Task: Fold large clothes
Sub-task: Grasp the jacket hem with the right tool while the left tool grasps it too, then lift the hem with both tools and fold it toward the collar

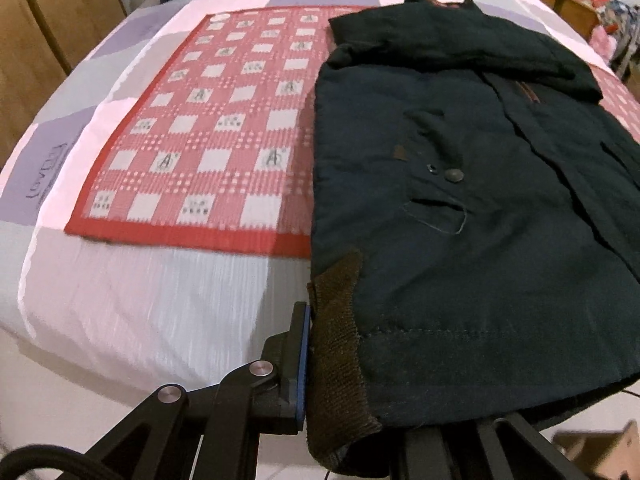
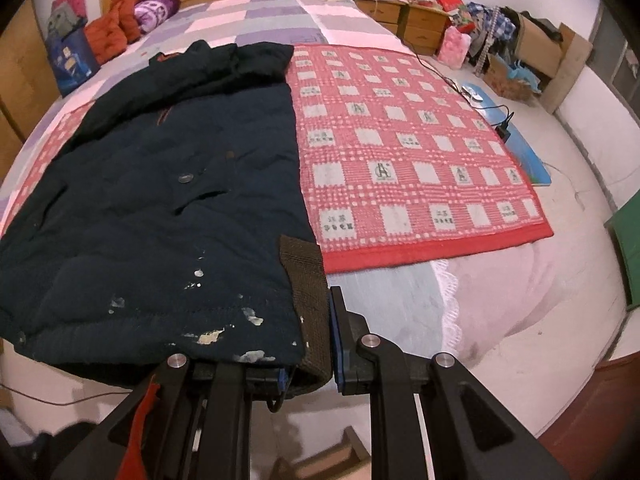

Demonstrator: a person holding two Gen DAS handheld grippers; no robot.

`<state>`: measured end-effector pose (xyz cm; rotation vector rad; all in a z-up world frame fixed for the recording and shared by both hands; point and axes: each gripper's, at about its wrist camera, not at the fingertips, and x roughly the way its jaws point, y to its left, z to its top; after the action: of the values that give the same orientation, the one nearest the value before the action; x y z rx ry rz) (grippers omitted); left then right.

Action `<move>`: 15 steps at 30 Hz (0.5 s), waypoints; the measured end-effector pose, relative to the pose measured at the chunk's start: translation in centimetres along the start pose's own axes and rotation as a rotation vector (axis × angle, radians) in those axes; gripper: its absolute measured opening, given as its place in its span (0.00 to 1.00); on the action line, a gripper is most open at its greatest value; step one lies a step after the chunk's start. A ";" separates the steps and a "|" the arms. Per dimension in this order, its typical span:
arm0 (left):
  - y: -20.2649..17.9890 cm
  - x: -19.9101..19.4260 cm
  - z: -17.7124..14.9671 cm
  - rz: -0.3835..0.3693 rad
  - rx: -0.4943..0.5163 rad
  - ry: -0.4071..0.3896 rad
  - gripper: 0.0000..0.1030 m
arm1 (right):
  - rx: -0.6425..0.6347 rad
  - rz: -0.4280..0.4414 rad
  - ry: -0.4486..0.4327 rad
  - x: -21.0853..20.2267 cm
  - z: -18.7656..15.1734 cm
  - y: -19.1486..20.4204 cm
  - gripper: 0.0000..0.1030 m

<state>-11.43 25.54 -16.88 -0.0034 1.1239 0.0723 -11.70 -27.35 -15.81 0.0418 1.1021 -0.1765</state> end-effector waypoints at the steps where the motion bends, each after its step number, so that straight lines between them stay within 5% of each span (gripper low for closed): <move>1: -0.1 -0.4 -0.4 -0.002 0.005 0.012 0.12 | -0.001 -0.001 0.004 -0.7 -0.2 -0.1 0.16; 15: 0.8 -9.1 -4.7 -0.018 0.024 0.177 0.12 | -0.049 -0.016 0.134 -12.9 -5.2 -1.3 0.16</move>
<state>-19.57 25.70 -10.70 0.0017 1.3011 0.0431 -22.18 -26.43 -6.62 0.0007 1.2400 -0.1631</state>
